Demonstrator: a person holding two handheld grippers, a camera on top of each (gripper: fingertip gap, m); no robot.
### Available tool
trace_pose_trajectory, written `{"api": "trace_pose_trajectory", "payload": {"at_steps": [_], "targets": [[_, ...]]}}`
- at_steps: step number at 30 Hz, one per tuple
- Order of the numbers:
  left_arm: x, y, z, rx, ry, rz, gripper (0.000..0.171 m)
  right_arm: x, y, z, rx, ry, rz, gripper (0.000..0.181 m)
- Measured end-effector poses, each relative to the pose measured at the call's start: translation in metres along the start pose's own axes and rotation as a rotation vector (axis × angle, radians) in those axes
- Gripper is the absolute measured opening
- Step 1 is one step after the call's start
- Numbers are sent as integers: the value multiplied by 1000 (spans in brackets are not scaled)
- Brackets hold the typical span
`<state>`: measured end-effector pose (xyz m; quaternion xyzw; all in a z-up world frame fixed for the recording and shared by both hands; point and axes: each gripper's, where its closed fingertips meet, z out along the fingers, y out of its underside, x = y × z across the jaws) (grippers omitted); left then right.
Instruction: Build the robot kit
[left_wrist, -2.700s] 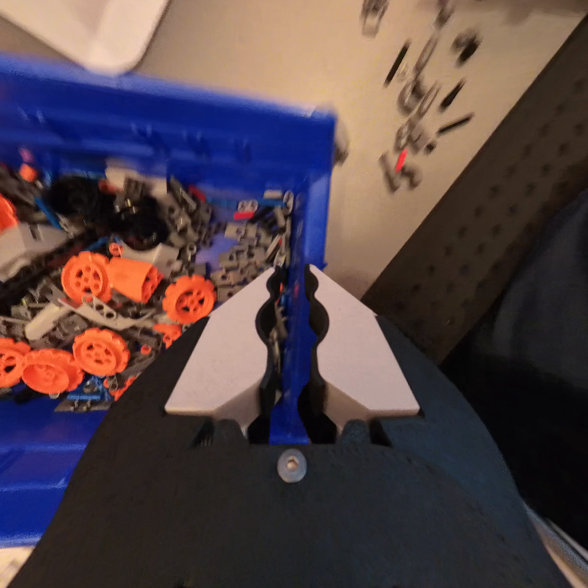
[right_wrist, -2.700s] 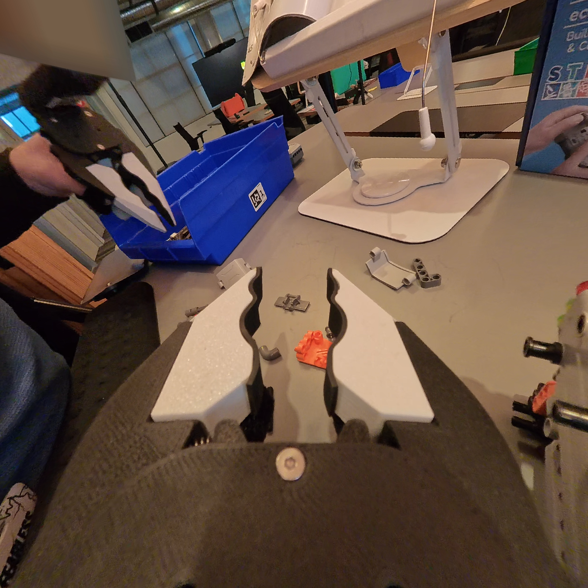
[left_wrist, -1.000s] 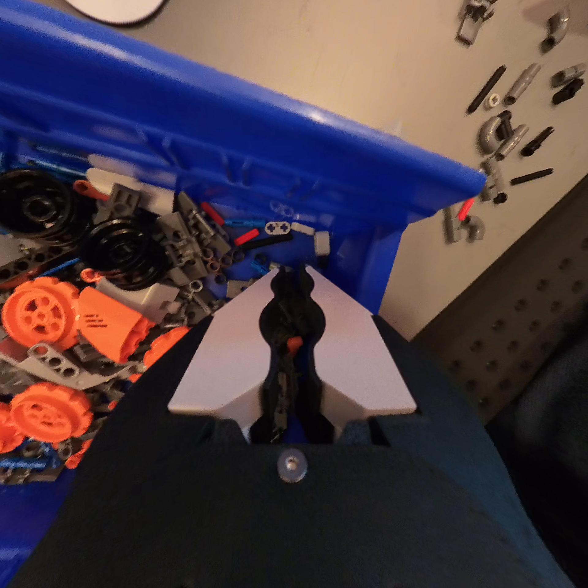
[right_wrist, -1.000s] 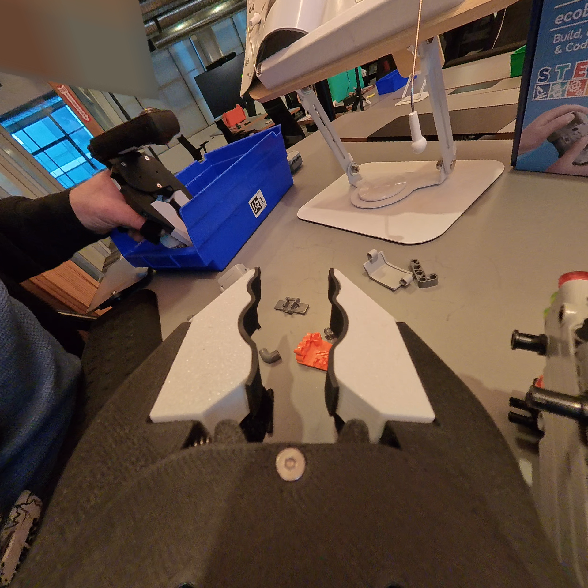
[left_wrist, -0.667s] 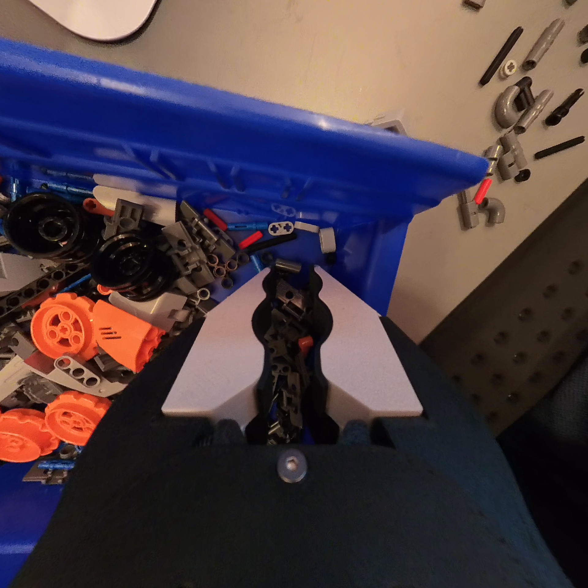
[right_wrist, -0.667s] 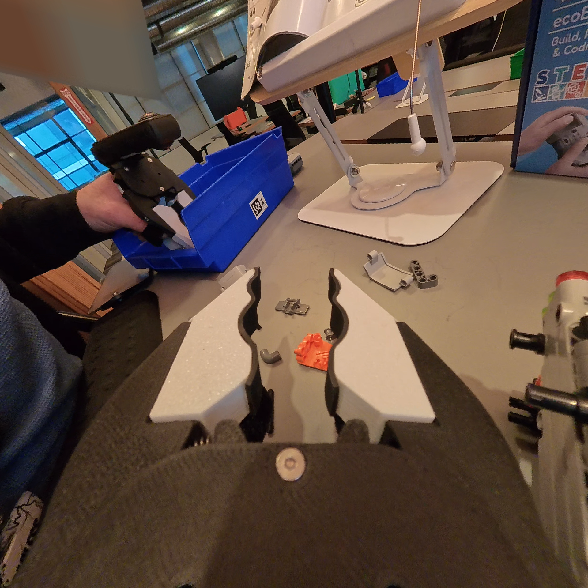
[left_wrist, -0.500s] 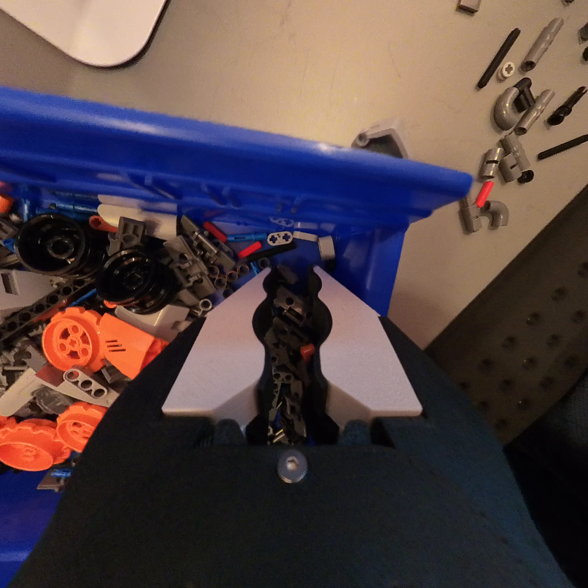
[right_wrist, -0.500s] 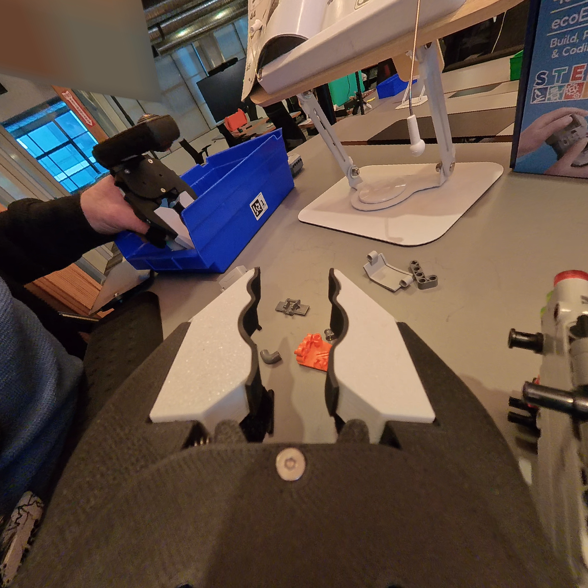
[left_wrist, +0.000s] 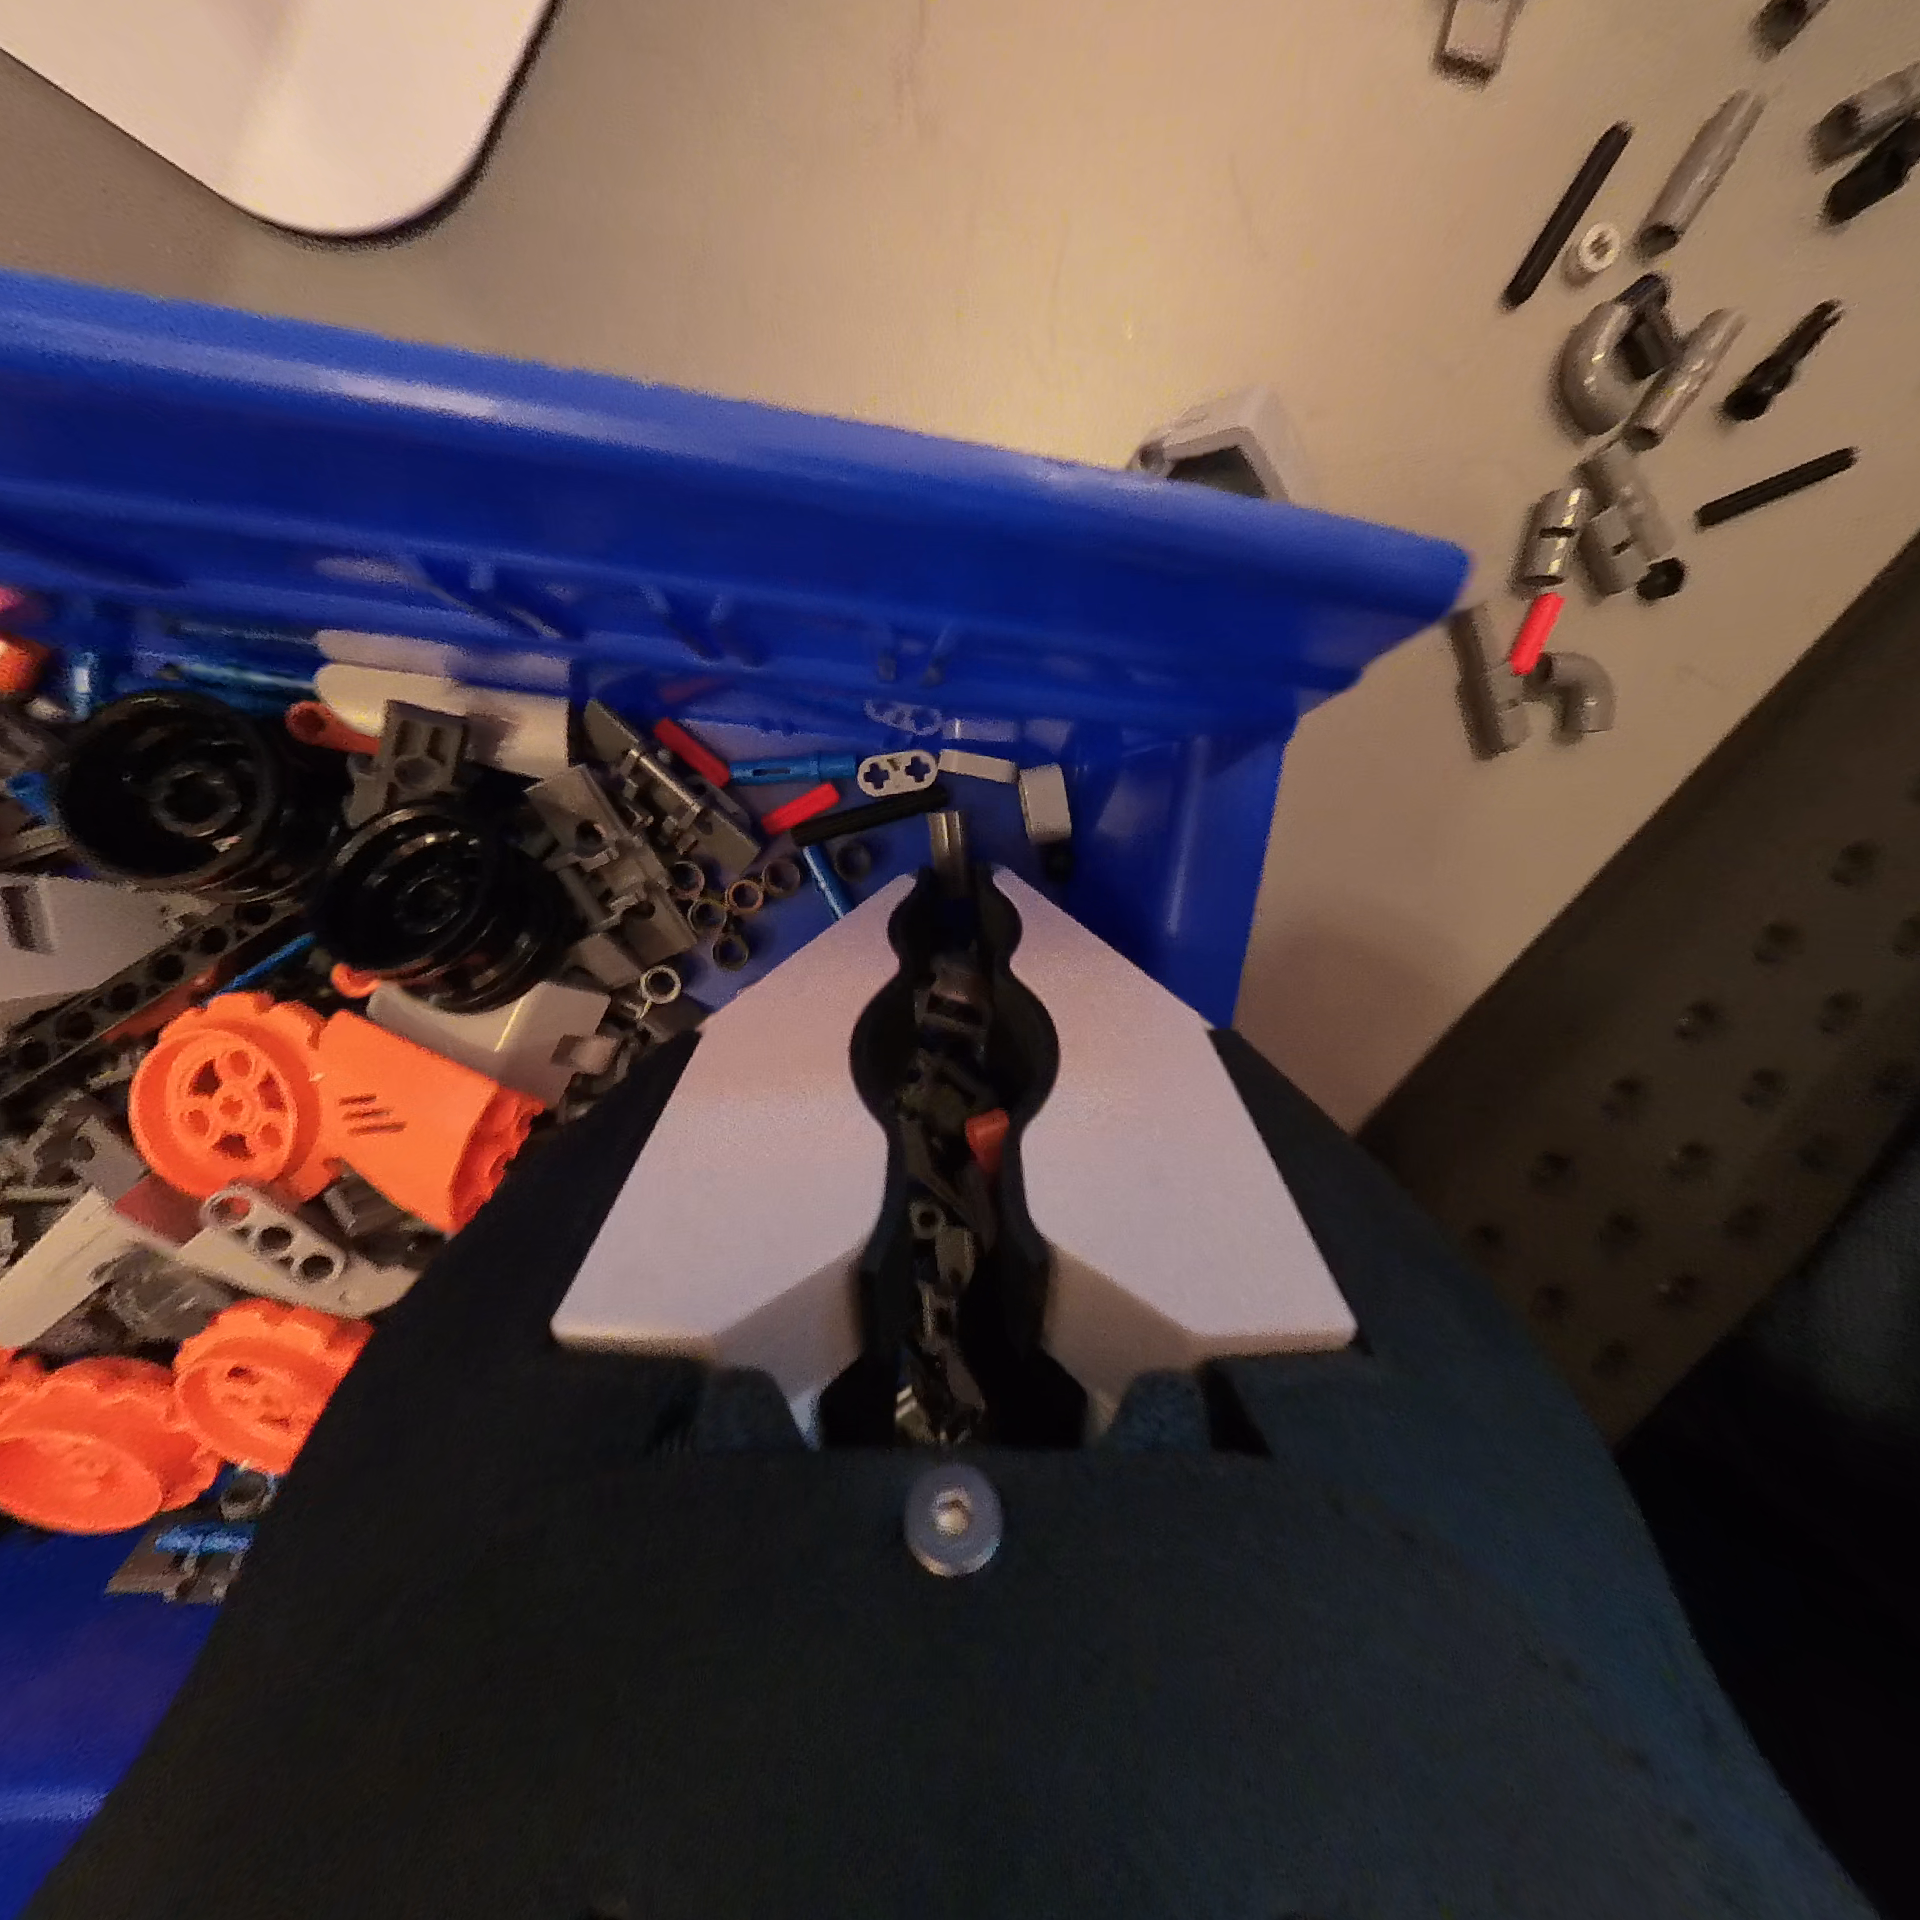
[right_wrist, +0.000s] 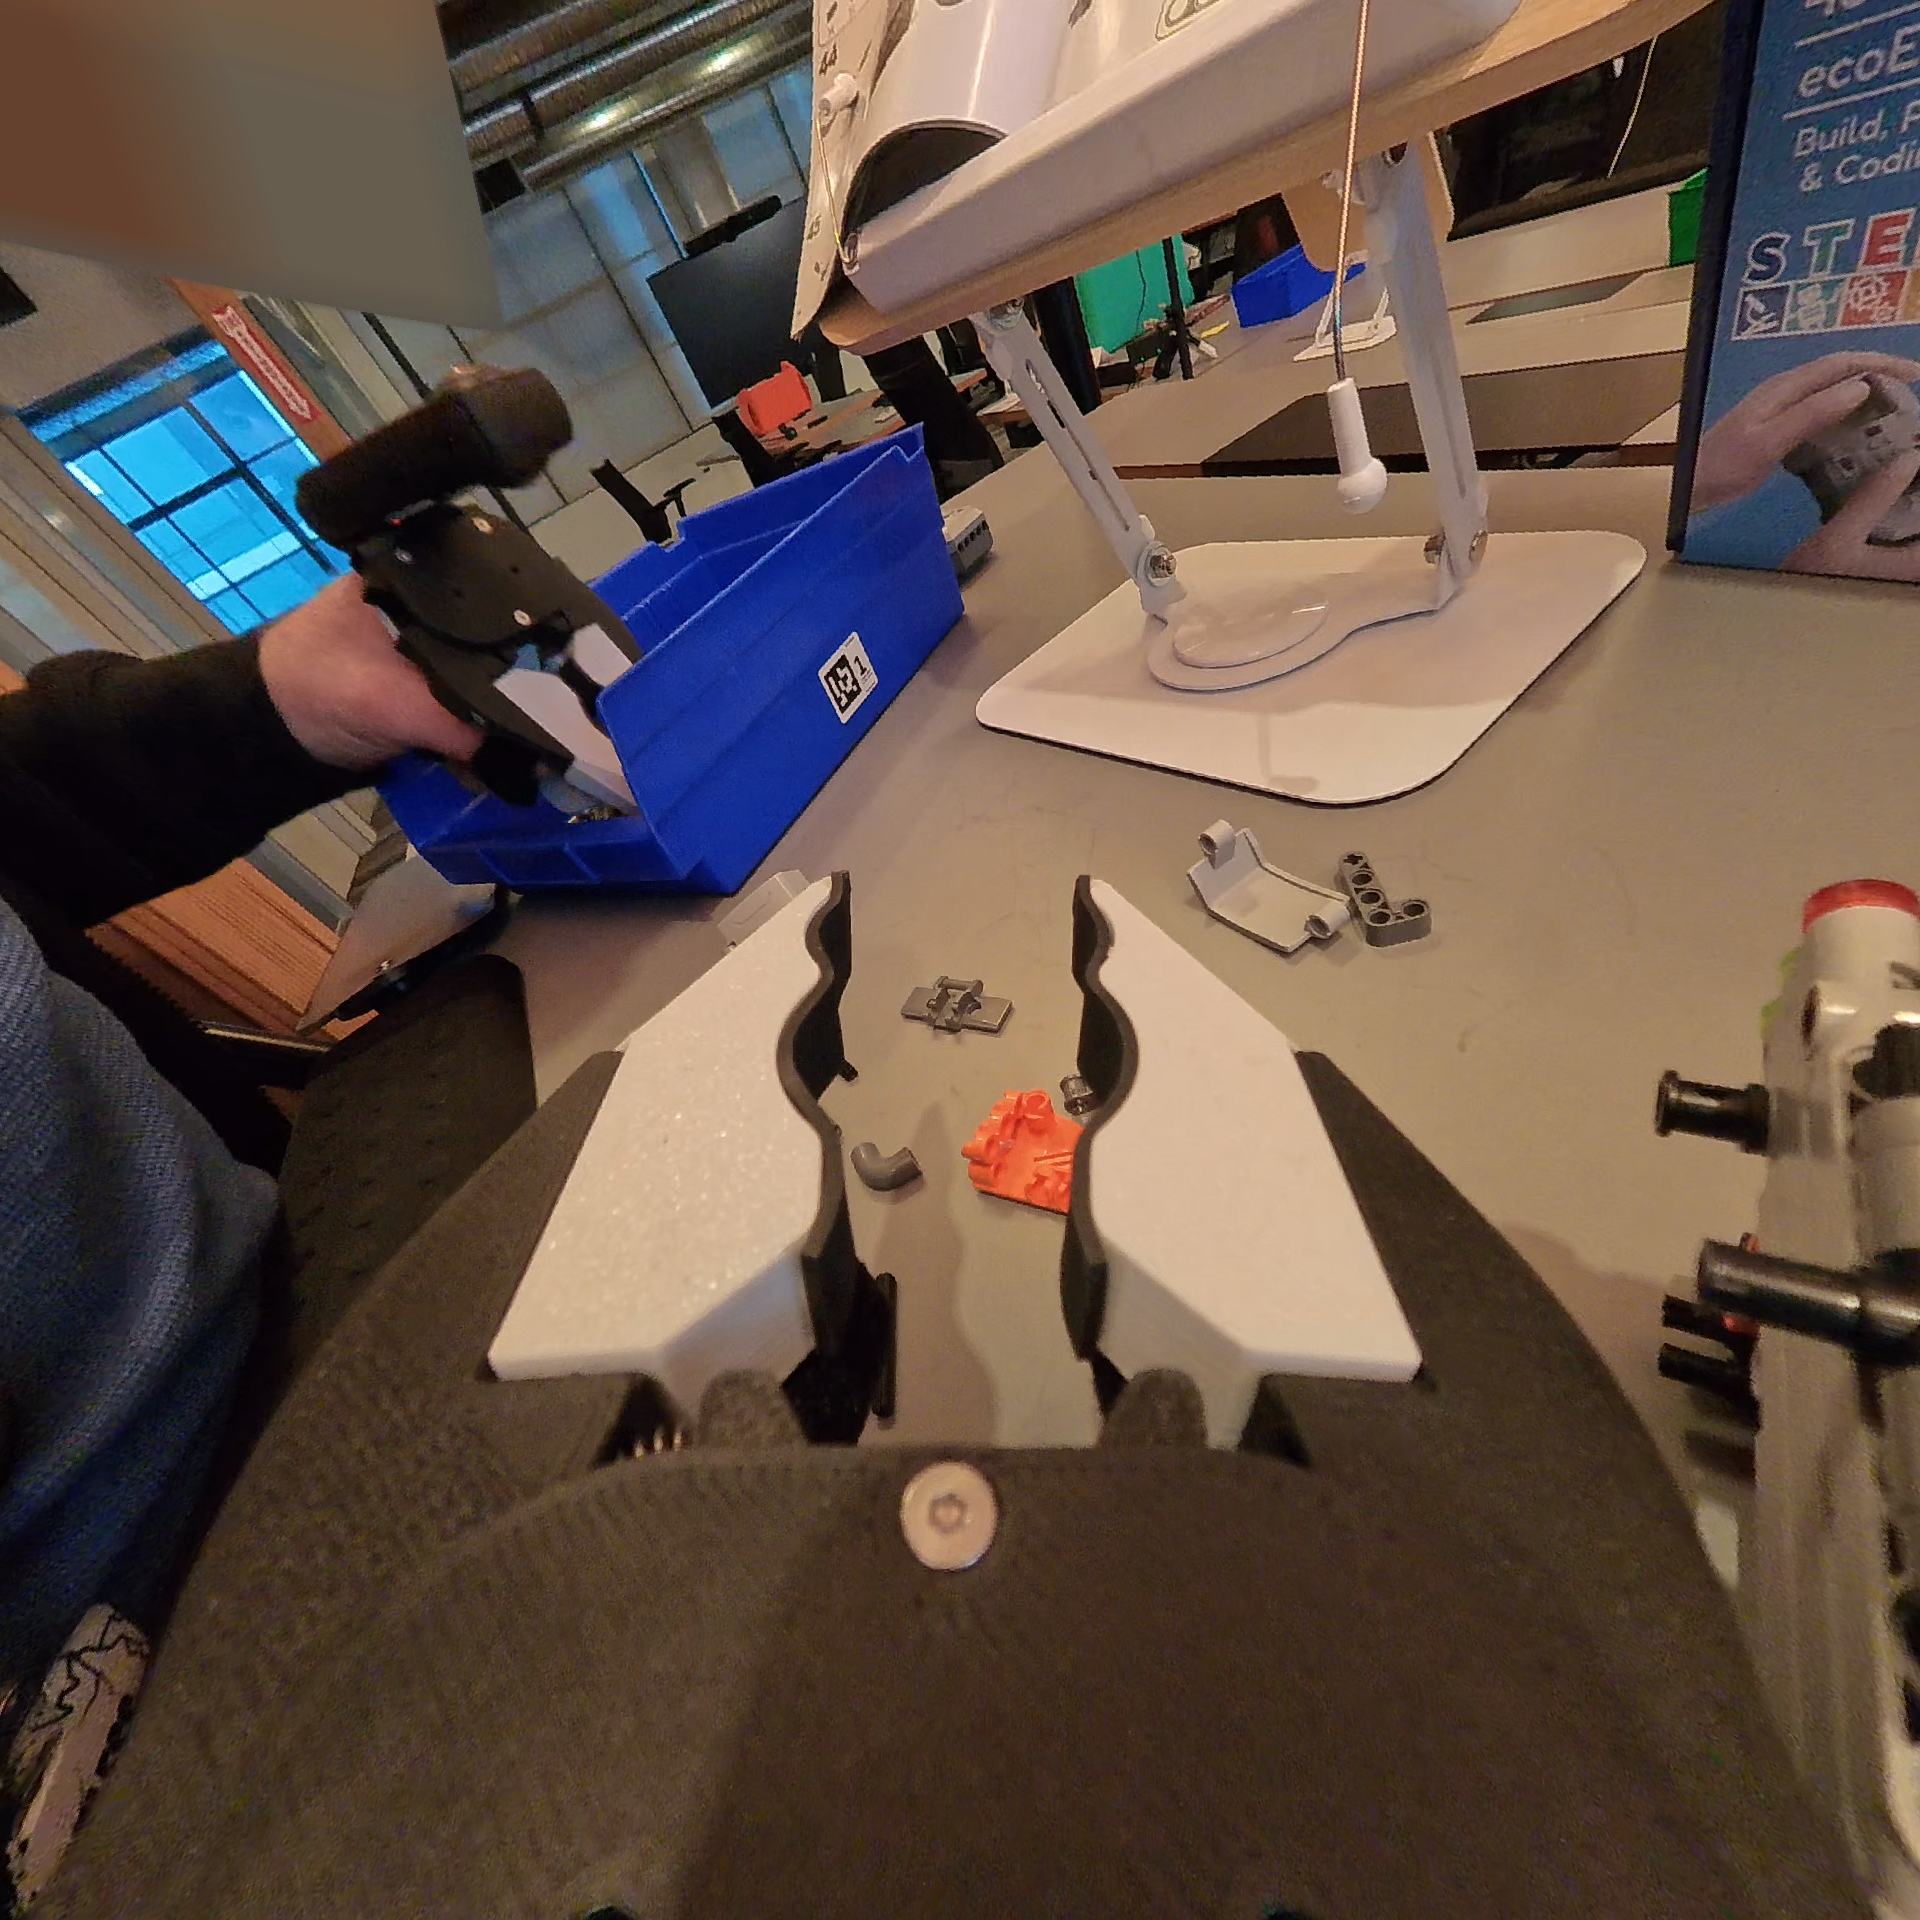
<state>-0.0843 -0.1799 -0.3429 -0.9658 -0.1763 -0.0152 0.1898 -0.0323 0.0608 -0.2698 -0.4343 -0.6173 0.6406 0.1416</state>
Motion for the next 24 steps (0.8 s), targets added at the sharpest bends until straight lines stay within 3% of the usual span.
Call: {"api": "trace_pose_trajectory", "payload": {"at_steps": [4,7,9,12,19,24], "targets": [[19,-26,-46,152,53,28,4,0,0,0,0,-1,1,40],[61,-50,-75,269,185,142,5,0,0,0,-1,-2,0,40],[81,-51,-64,216,168,199,5,0,0,0,0,-1,0,40],[107,-58,-31,210,160,151,5,-1,0,0,1,-2,-4,40],[113,-59,31,96,-2,163,5,-2,1,1,-6,-4,-9,39],[113,-60,44,100,-25,162,5,-1,2,1,-11,-3,-8,40]]}}
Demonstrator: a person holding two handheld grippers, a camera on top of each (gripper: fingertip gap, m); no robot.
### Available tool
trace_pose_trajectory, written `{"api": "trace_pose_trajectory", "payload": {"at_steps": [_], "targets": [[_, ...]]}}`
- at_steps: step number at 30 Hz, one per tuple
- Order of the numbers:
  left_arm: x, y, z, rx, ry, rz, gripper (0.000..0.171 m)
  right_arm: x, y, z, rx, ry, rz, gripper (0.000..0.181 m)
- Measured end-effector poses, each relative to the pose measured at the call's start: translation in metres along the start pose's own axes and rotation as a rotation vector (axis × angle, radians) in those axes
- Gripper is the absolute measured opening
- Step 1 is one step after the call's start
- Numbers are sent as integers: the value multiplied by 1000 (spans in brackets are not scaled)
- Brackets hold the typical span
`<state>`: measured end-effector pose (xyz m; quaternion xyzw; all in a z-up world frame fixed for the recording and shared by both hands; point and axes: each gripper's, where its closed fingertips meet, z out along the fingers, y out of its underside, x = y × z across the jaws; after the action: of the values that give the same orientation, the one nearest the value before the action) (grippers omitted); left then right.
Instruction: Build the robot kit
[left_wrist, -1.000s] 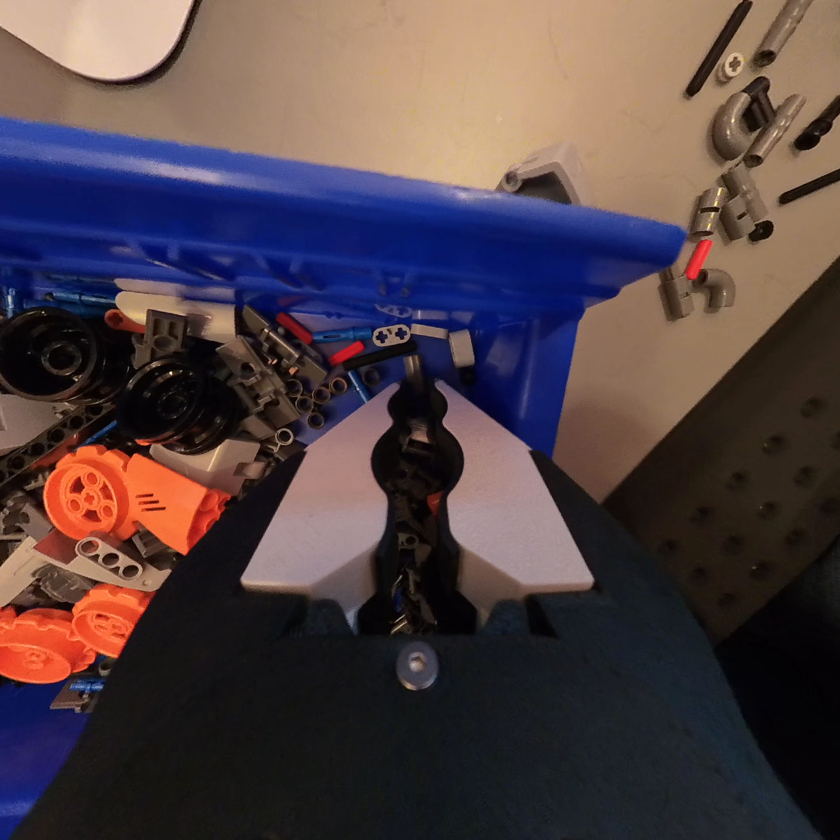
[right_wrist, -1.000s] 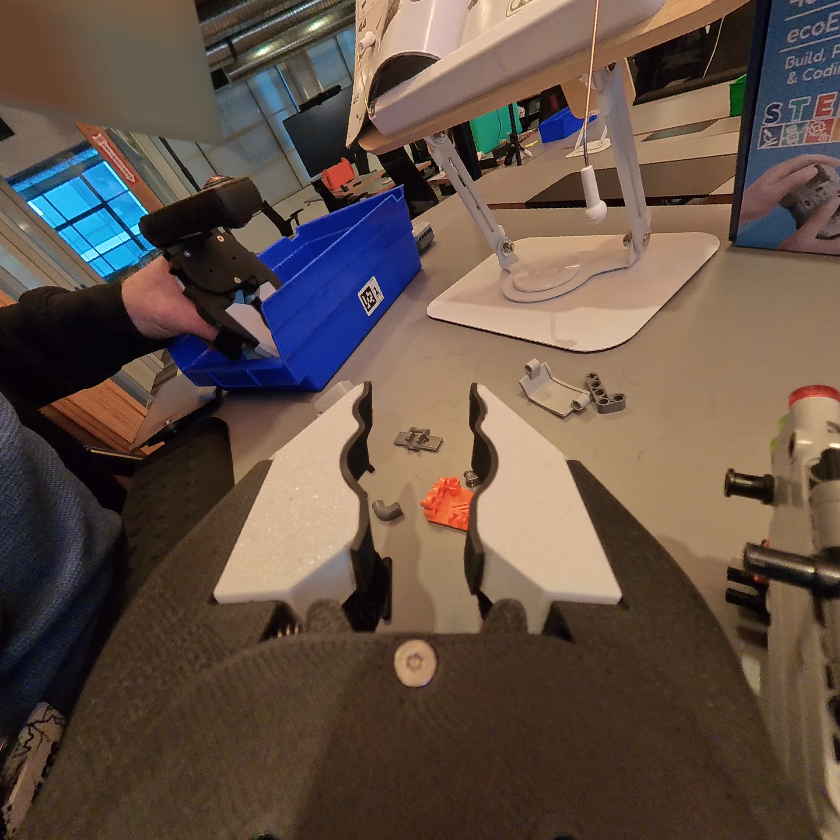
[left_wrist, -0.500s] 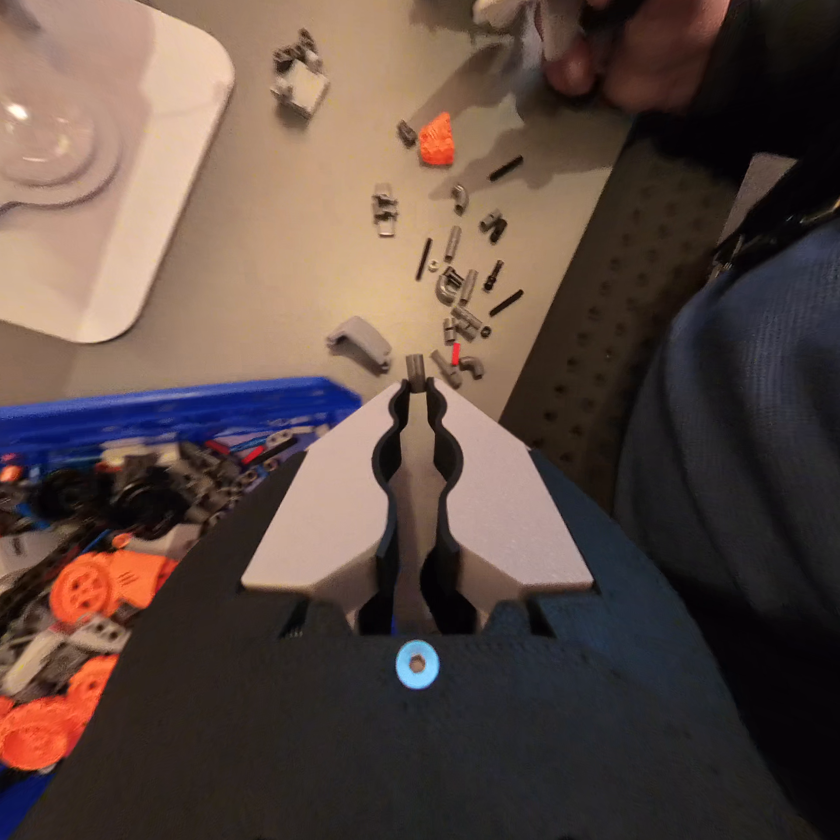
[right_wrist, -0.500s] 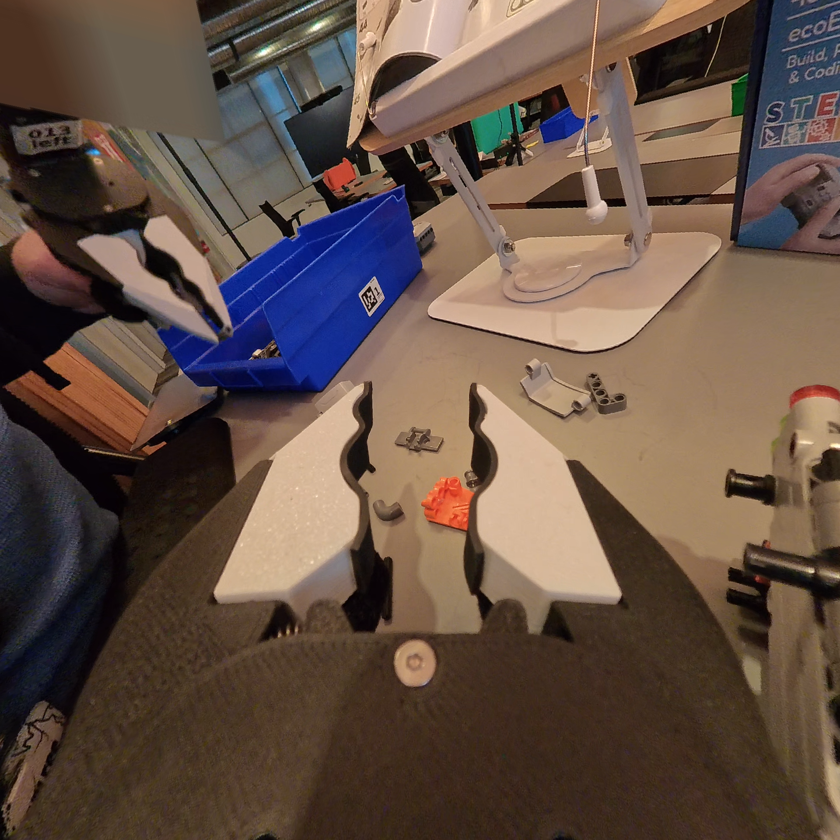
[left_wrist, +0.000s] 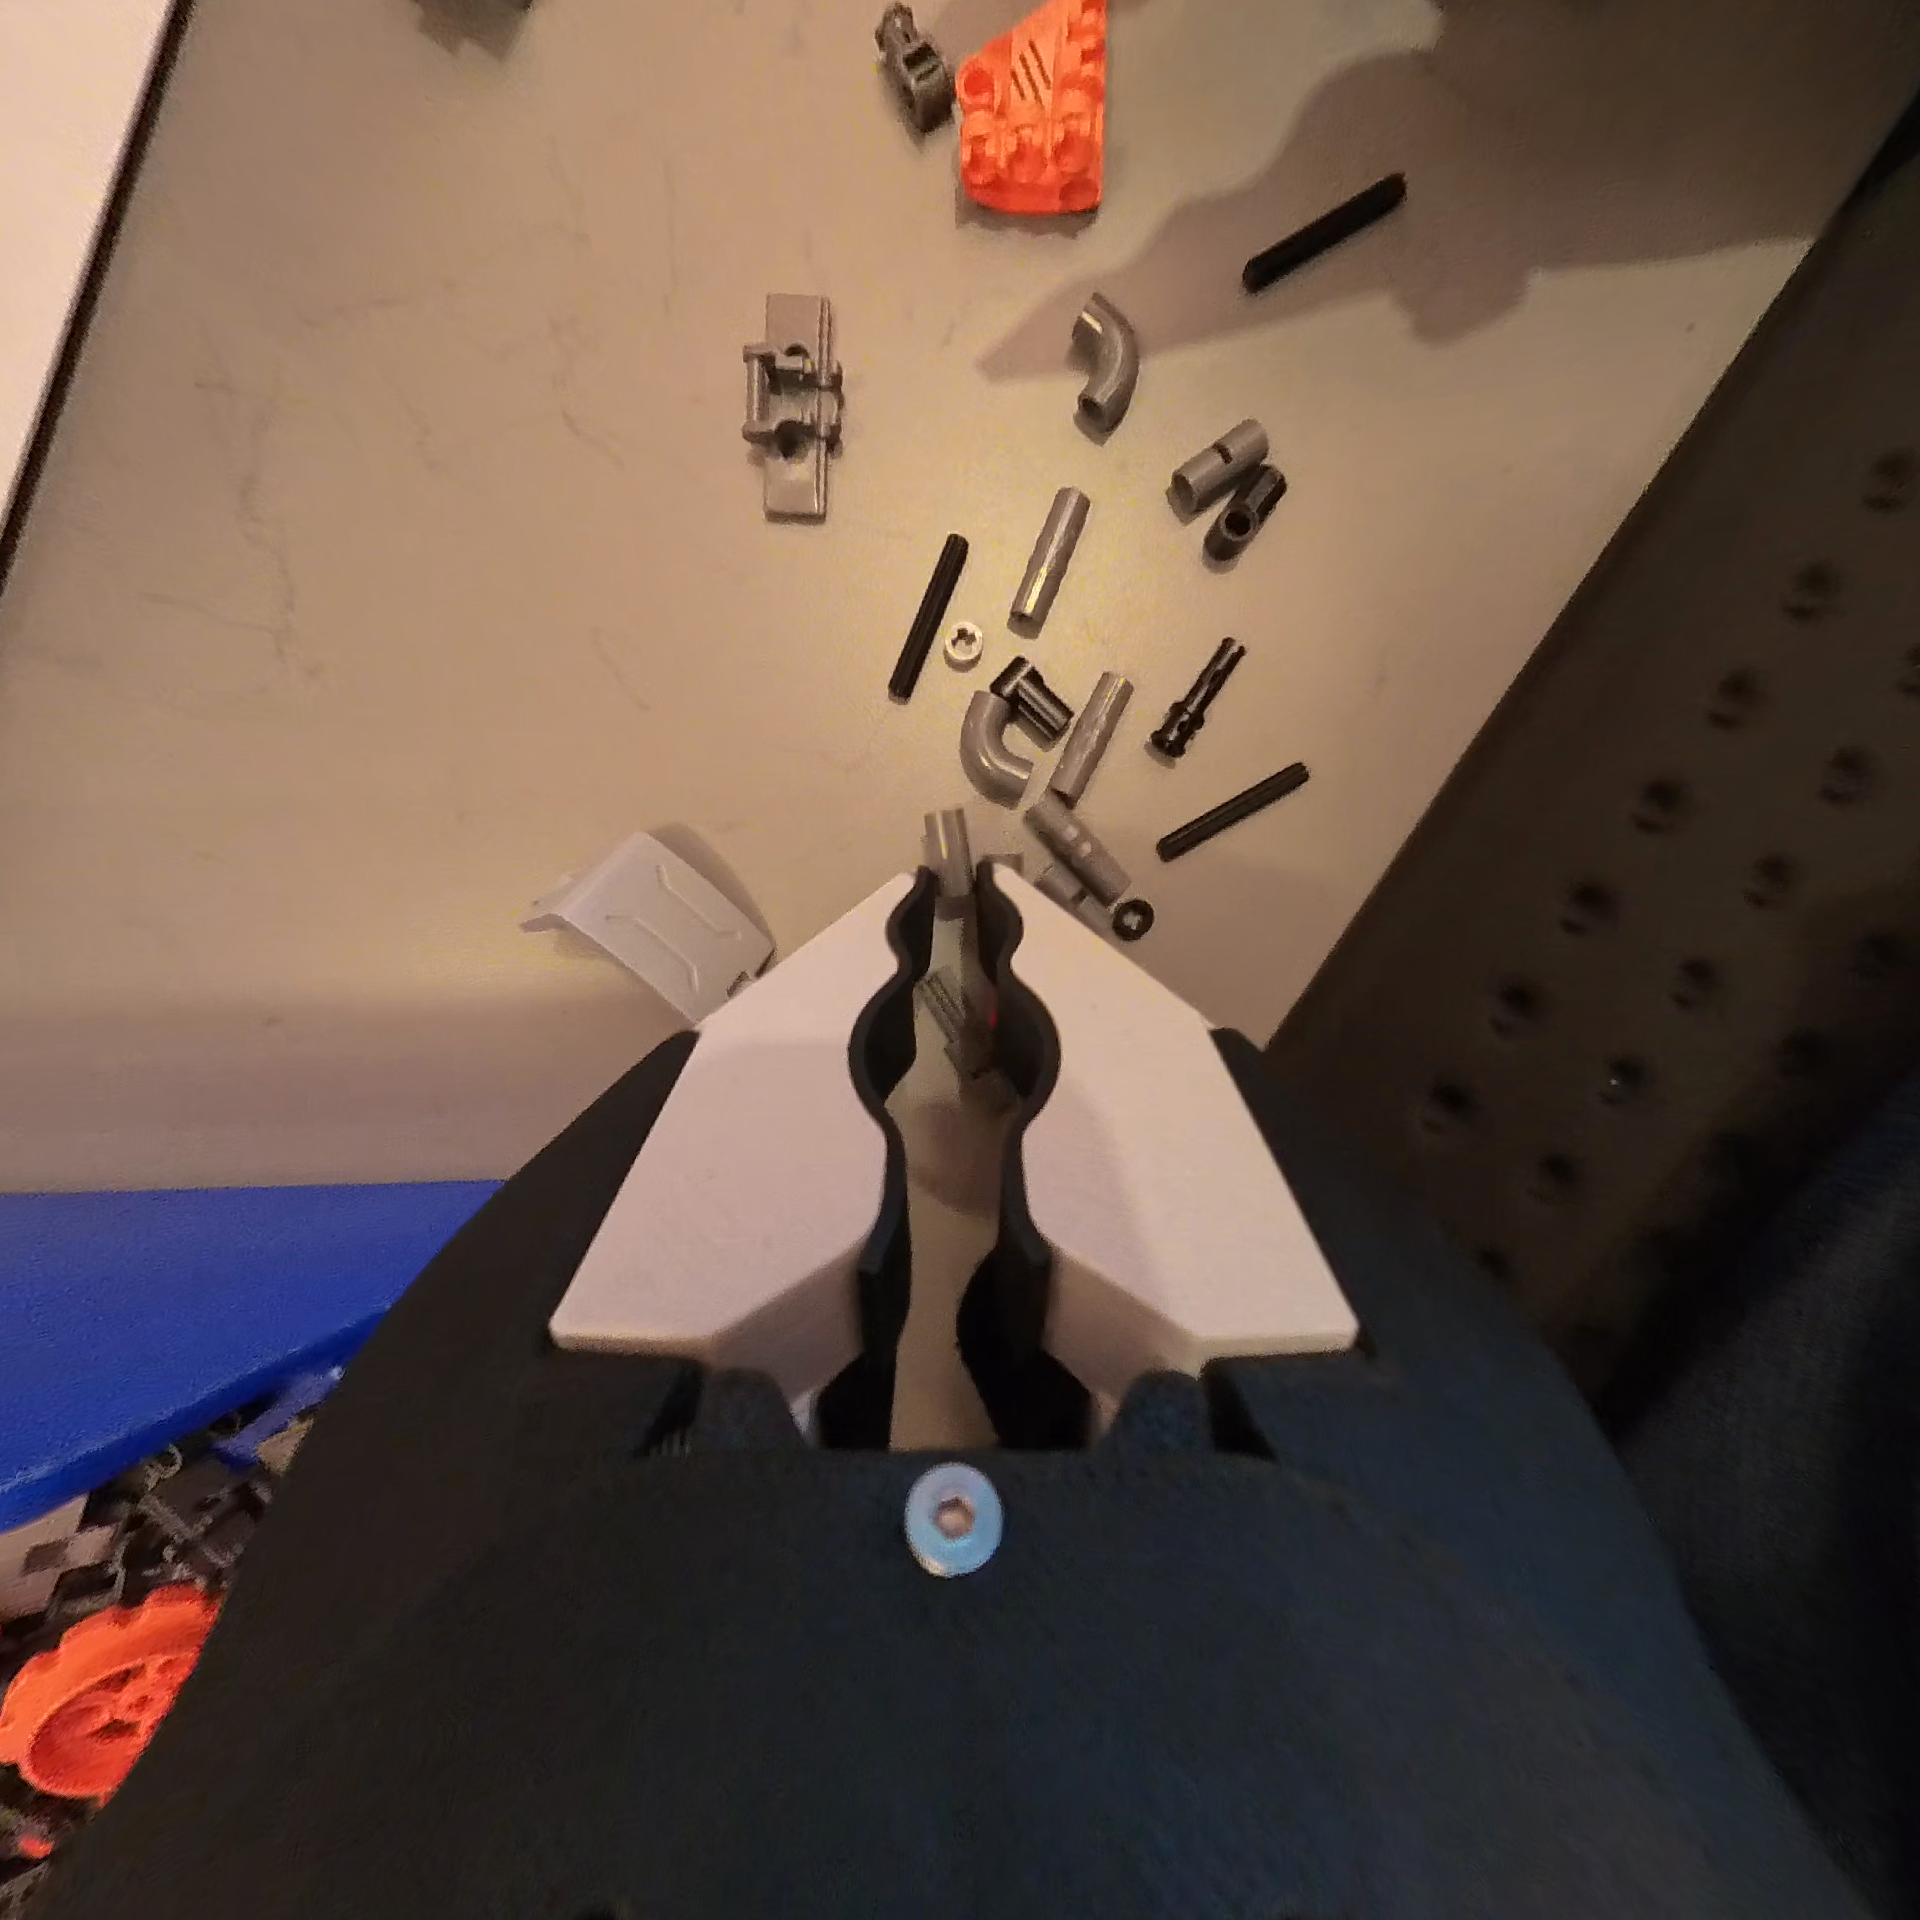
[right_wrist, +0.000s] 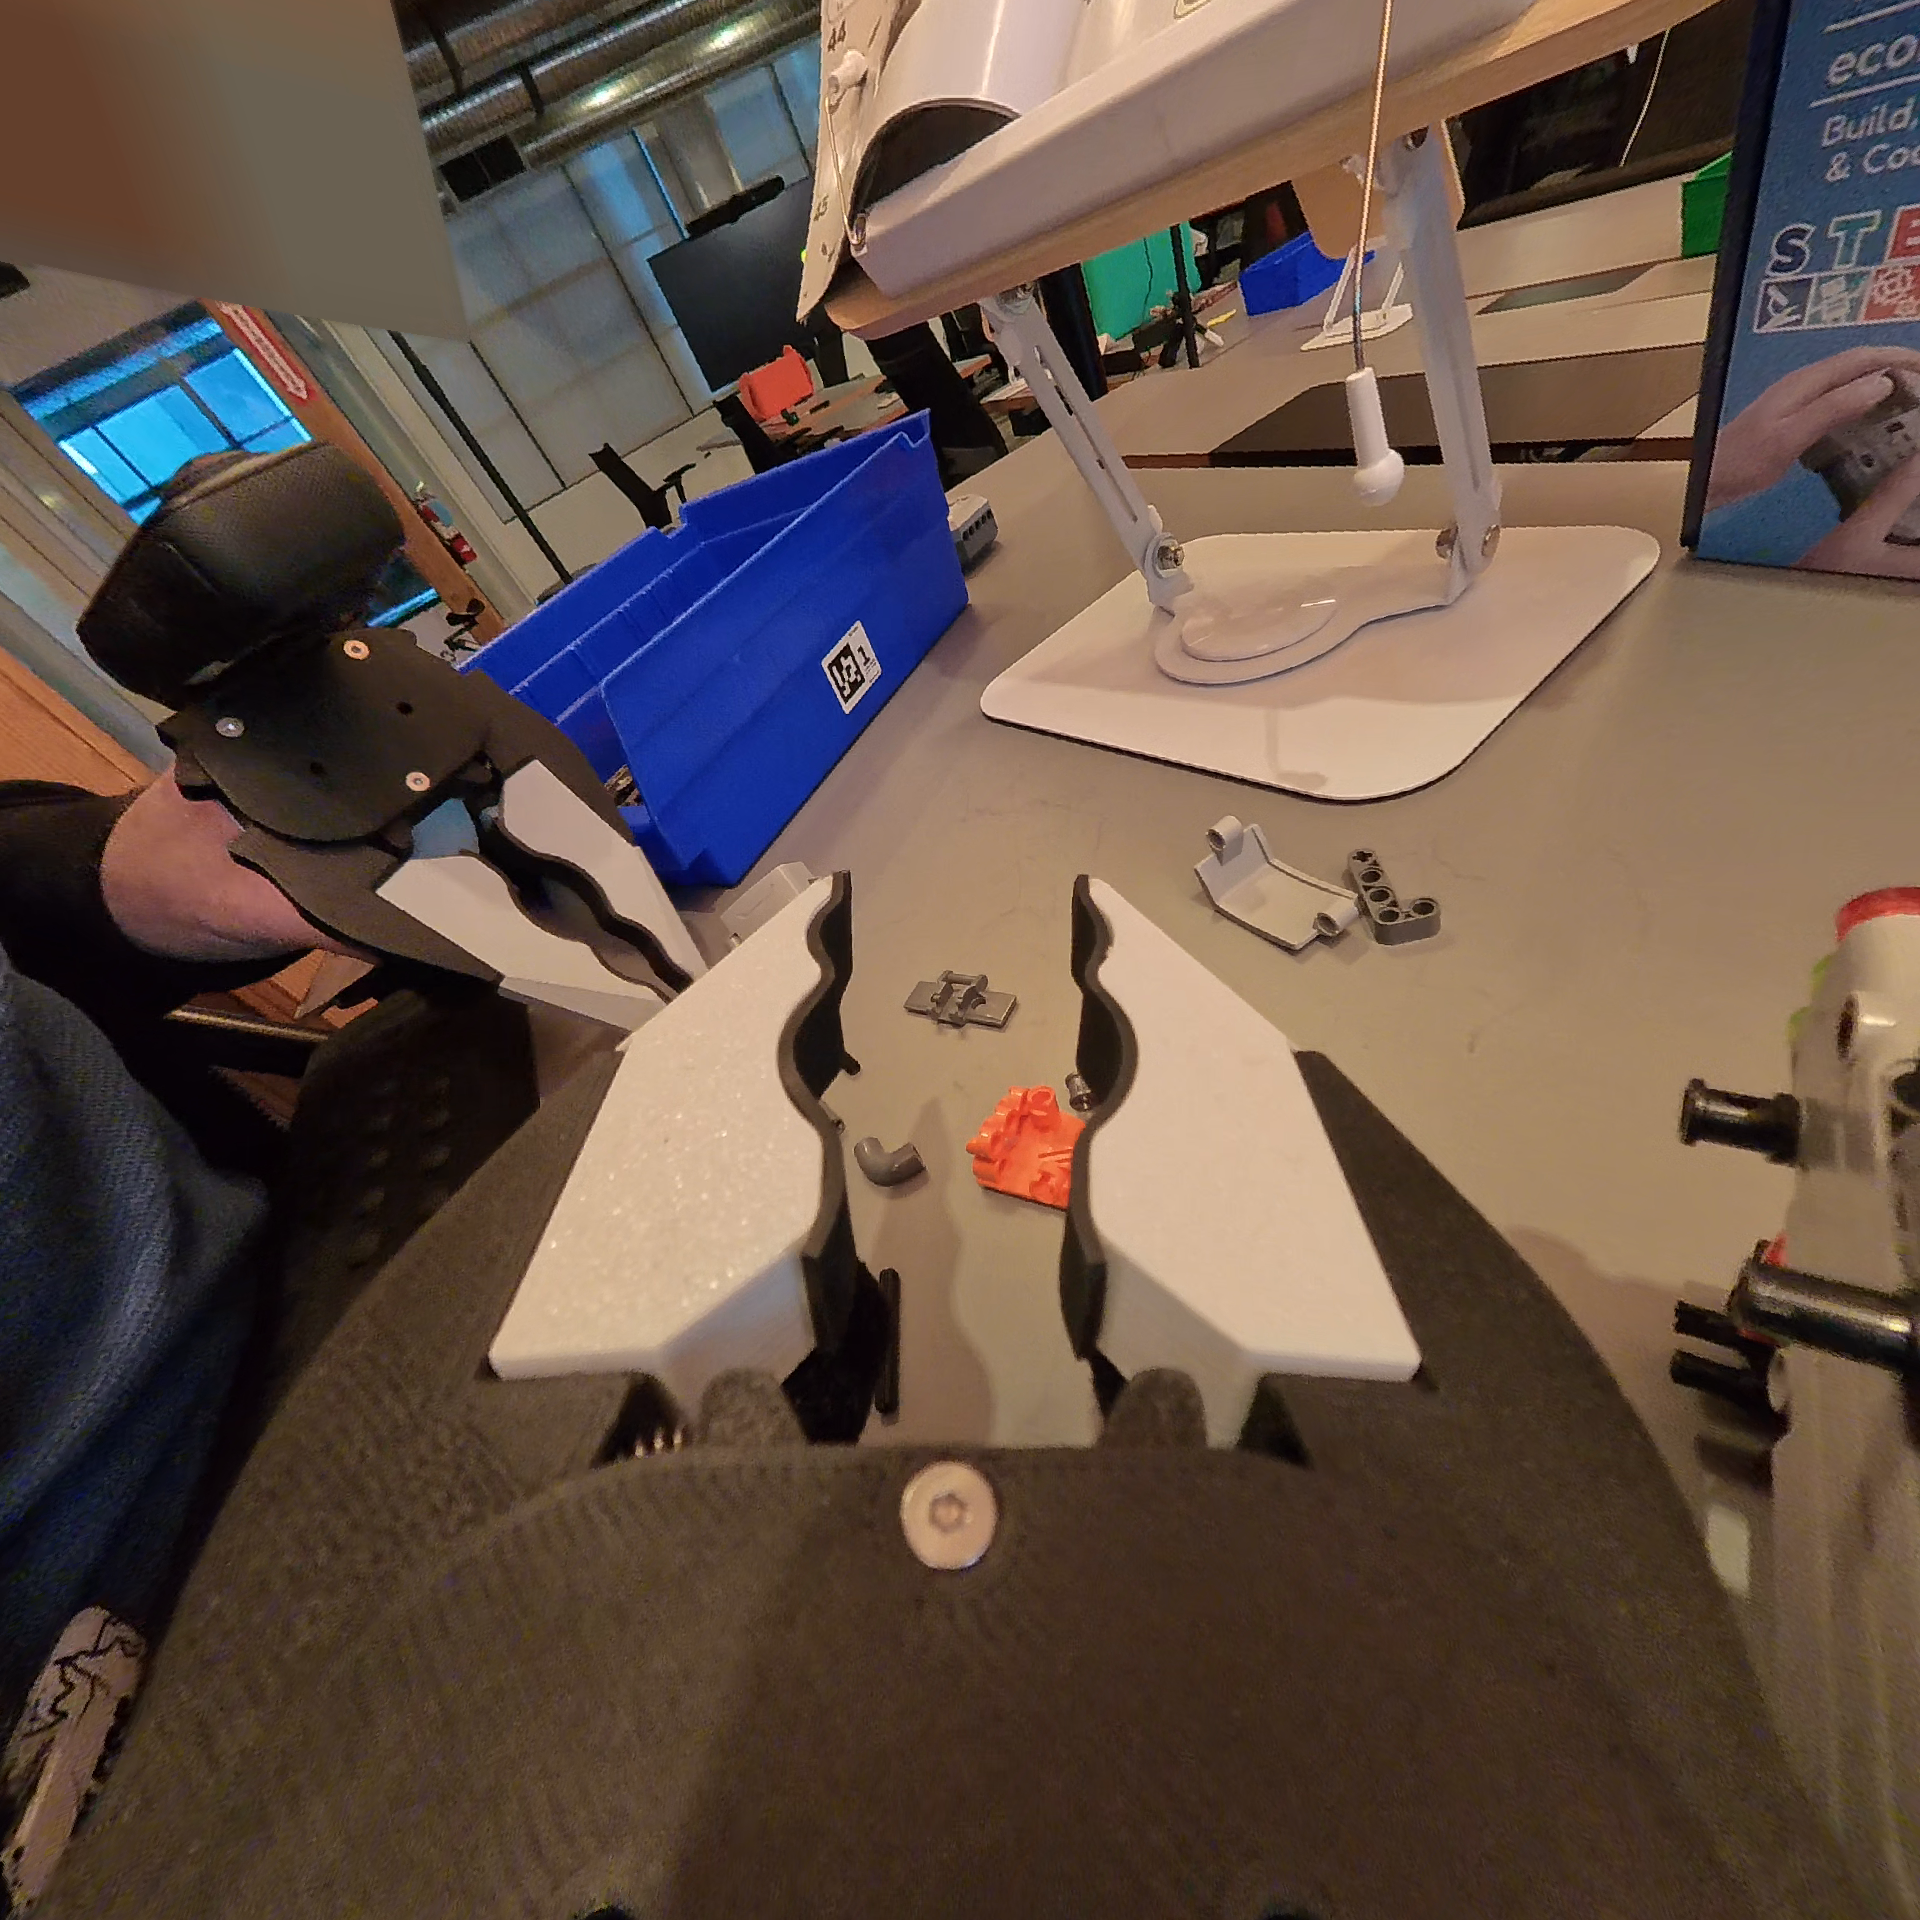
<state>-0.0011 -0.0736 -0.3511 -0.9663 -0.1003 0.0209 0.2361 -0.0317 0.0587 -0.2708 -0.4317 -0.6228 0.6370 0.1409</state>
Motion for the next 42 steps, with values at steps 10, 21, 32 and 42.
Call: {"api": "trace_pose_trajectory", "payload": {"at_steps": [10,21,32,42], "targets": [[8,-28,-77,290,171,61,7,1,0,0,-2,1,4,40],[-158,72,-78,-57,-130,-218,36,0,-1,0,6,4,-1,40],[-174,84,-50,-183,-237,-195,15,0,-2,-2,19,4,1,40],[-186,105,-81,-182,-257,-283,13,1,-3,-2,22,0,7,40]]}}
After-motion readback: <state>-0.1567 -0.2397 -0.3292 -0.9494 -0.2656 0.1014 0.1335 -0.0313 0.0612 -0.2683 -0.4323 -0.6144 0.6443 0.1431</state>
